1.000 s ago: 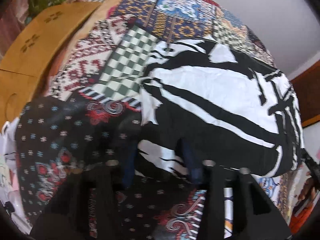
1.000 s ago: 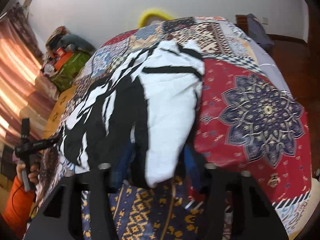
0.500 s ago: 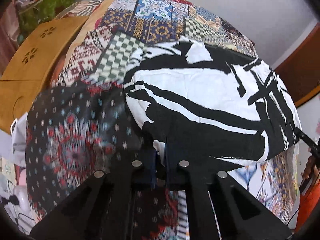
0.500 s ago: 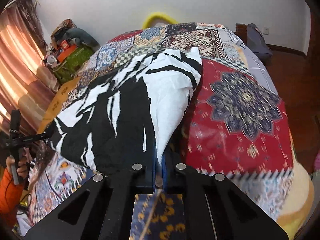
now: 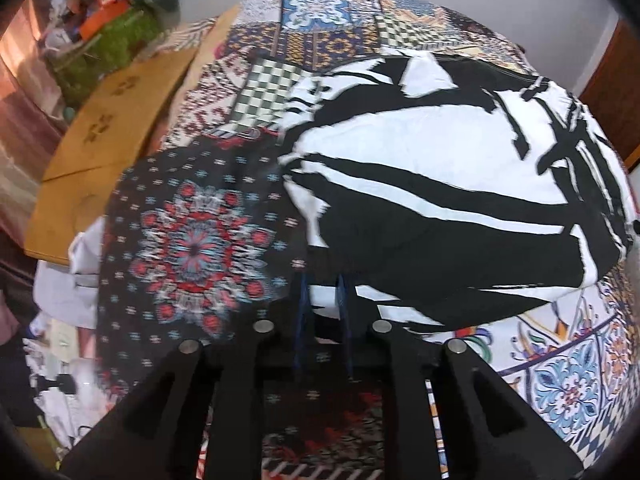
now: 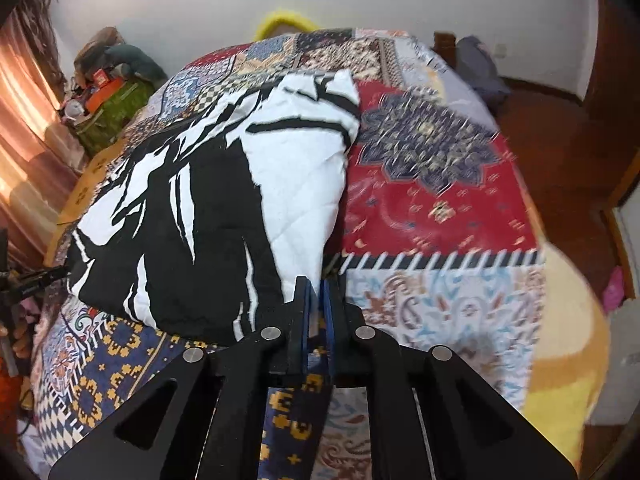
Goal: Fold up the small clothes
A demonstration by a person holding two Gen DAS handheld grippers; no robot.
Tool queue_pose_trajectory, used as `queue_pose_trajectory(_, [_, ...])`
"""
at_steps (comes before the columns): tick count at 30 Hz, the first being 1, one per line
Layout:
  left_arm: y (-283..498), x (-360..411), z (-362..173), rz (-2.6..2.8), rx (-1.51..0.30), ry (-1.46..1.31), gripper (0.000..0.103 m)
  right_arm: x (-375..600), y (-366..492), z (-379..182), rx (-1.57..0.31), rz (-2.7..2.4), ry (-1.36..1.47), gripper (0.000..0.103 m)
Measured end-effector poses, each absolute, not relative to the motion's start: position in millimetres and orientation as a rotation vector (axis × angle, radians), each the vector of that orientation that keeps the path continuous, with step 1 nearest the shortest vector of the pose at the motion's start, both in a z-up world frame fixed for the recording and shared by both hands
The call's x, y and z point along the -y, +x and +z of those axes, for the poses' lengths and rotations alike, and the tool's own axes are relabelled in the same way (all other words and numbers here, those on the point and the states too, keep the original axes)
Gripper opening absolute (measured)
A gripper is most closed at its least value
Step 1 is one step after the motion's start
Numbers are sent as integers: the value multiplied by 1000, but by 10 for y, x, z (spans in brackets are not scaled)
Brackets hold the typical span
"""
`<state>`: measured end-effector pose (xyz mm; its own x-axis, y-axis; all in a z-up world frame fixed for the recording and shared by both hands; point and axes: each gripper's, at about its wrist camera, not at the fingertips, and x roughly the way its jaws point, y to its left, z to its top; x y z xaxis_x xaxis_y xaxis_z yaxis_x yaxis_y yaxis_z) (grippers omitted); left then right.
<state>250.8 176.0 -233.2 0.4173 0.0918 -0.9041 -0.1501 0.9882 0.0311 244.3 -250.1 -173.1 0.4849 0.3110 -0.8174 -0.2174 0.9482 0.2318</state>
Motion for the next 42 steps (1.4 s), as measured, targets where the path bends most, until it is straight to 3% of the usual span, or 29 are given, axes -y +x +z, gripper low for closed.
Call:
queue_pose_trajectory(4, [2521,-1859,-2160,188,-1090,-46,17,2482,2400,-1468,-930,286,46,27])
queue_pose_trajectory(10, [2684,-1827,-1748,163,-984,-54,25,2233,2466,-1063,-802,357,20,38])
queue_pose_trajectory(16, [3042,-1543,-1535,95,-922,-20,41,1706,2680,-978,-764,470,-36,42])
queue_pose_trajectory(23, [3489,-1188,-1620,23,-924,0,59,1043,2979,-1268,-819,579,-135,43])
queue_pose_trajectory(33, [3979,-1006,-2103,-13,-1016,12,63,481,3439,-1752,-935,635,-188,44])
queue_pose_trajectory(37, [4098,-1036,-2292,-2,-1053,24,65,446,3509,-1845,-933,640,-225,53])
queue_pose_trajectory(42, [4151,-1250,-2415,47,-1049,-1,78,595,3502,-1807,-907,586,-264,54])
